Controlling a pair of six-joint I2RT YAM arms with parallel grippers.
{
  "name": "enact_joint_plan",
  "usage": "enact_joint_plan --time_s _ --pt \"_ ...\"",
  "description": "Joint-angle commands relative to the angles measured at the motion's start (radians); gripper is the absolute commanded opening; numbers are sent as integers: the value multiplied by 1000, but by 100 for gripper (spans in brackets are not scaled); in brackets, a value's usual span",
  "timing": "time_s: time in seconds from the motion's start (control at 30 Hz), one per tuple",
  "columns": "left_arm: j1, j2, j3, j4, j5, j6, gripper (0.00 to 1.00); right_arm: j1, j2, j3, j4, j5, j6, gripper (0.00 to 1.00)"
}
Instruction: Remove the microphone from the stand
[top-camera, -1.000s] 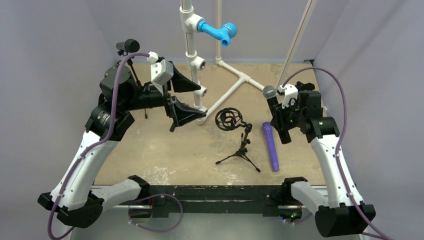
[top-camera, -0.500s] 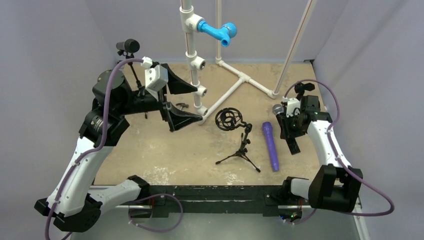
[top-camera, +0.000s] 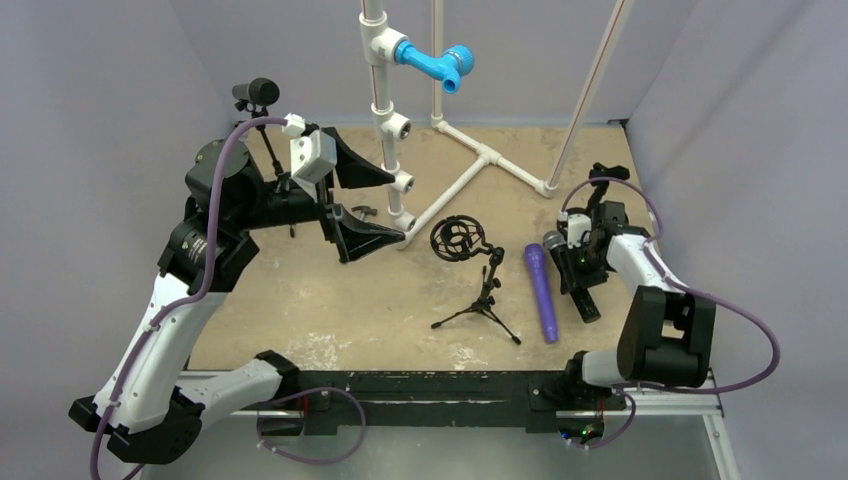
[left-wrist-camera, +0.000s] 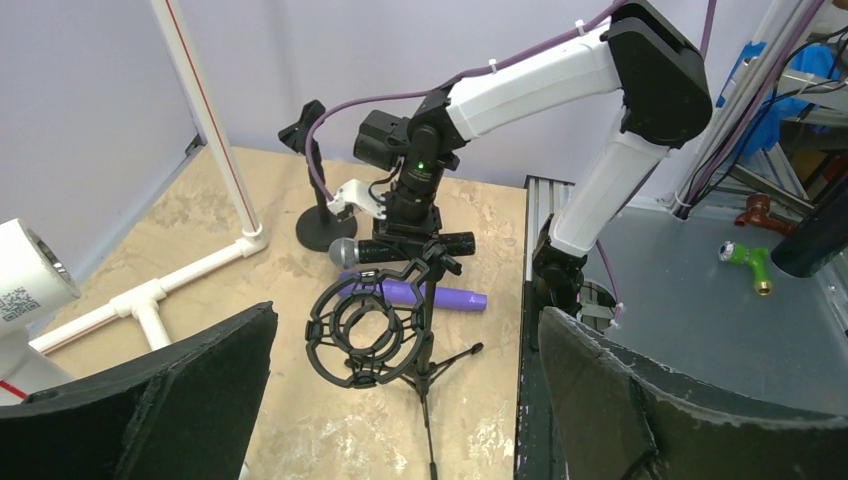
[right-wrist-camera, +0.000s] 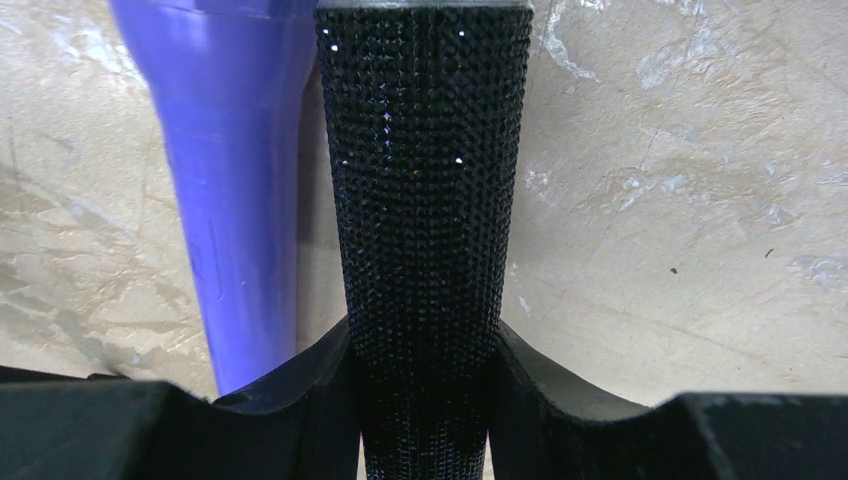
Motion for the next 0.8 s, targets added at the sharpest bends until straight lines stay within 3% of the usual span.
enact_joint_plan --time_s 0.0,0.5,0.77 --pt "1 -8 1 6 9 20 100 -10 31 -2 66 23 -1 0" --pt "0 -16 -5 -10 13 38 100 -17 149 -1 96 30 19 0" --pt "0 -19 -22 -22 15 57 100 -18 182 -3 92 29 18 20"
